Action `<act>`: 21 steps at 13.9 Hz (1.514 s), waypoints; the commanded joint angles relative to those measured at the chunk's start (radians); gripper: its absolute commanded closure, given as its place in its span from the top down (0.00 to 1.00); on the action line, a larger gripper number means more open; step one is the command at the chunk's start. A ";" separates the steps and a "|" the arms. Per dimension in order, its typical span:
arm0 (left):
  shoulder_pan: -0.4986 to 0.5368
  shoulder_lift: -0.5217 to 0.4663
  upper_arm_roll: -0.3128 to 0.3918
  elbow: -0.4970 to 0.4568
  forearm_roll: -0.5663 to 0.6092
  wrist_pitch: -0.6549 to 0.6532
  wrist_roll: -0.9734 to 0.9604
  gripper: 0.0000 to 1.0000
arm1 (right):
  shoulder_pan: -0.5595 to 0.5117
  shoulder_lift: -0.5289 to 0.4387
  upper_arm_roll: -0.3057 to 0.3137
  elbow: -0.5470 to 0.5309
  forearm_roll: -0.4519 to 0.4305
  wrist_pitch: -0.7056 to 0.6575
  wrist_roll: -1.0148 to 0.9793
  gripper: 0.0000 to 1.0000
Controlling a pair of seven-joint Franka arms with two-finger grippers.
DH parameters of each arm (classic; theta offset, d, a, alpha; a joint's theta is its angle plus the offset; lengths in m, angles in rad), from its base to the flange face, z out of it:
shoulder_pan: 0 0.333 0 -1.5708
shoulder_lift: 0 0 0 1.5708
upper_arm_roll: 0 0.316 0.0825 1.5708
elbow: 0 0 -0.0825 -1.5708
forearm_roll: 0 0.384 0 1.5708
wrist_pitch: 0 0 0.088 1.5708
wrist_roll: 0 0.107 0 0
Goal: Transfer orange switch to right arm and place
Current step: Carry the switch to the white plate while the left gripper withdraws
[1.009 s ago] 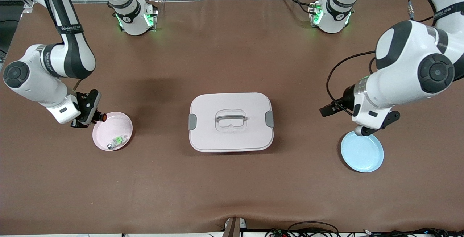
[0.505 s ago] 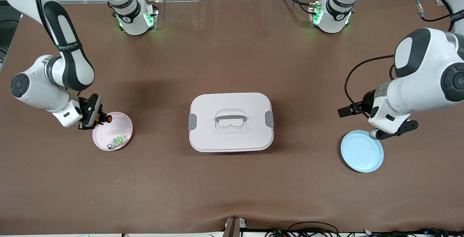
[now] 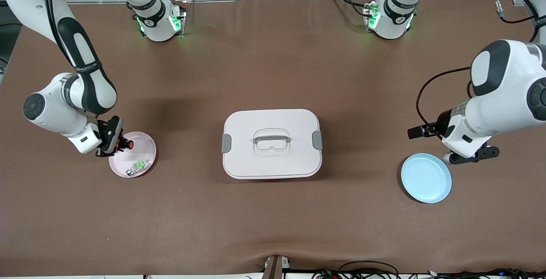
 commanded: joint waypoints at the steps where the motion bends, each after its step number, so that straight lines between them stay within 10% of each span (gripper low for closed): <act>1: 0.031 -0.111 -0.011 -0.148 0.022 0.079 0.083 1.00 | -0.018 0.026 0.018 0.005 0.027 0.040 -0.036 0.00; 14: 0.096 -0.239 -0.002 -0.049 0.054 -0.052 0.163 1.00 | 0.002 0.105 0.024 0.014 0.029 0.138 -0.019 0.00; 15: 0.102 -0.240 -0.002 -0.036 0.053 -0.062 0.166 1.00 | -0.001 0.108 0.024 0.014 0.047 0.135 -0.011 0.11; 16: 0.102 -0.242 -0.002 -0.030 0.053 -0.073 0.167 1.00 | -0.001 0.111 0.024 0.013 0.079 0.131 -0.005 0.80; 17: 0.102 -0.243 -0.002 -0.029 0.053 -0.082 0.167 1.00 | -0.001 0.120 0.024 0.014 0.093 0.127 -0.005 1.00; 21: 0.147 -0.240 -0.028 -0.006 0.043 -0.086 0.163 1.00 | 0.001 0.125 0.025 0.016 0.095 0.120 -0.002 1.00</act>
